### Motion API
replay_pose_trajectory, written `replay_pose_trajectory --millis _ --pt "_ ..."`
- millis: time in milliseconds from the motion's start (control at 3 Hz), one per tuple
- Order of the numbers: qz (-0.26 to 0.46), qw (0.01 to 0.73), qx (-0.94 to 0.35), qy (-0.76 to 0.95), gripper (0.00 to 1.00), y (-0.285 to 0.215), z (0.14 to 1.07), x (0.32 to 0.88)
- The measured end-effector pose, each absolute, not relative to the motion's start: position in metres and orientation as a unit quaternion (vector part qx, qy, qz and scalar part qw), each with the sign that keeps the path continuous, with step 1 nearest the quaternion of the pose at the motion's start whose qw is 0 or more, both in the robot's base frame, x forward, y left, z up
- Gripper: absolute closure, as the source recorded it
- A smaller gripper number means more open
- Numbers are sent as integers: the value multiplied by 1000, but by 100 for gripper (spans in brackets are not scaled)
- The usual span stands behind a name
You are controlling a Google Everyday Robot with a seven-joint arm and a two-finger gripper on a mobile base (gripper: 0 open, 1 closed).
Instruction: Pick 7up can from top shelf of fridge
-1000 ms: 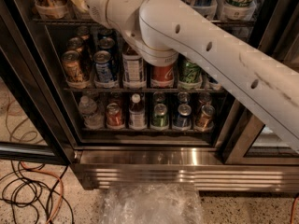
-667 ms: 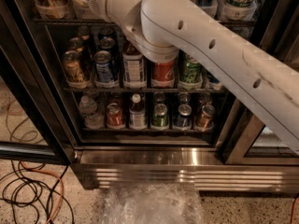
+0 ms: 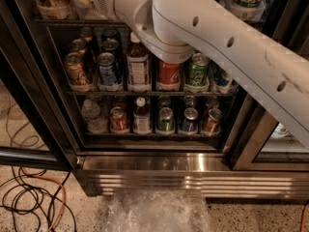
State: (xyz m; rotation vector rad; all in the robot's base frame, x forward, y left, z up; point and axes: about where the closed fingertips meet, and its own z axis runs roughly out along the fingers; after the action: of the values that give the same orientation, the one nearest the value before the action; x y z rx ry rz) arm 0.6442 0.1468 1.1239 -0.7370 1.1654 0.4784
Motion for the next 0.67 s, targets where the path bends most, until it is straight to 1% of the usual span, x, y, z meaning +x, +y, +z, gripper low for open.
replay_pose_trajectory --millis 667 --pt "176 756 -320 544 100 99 1147 610"
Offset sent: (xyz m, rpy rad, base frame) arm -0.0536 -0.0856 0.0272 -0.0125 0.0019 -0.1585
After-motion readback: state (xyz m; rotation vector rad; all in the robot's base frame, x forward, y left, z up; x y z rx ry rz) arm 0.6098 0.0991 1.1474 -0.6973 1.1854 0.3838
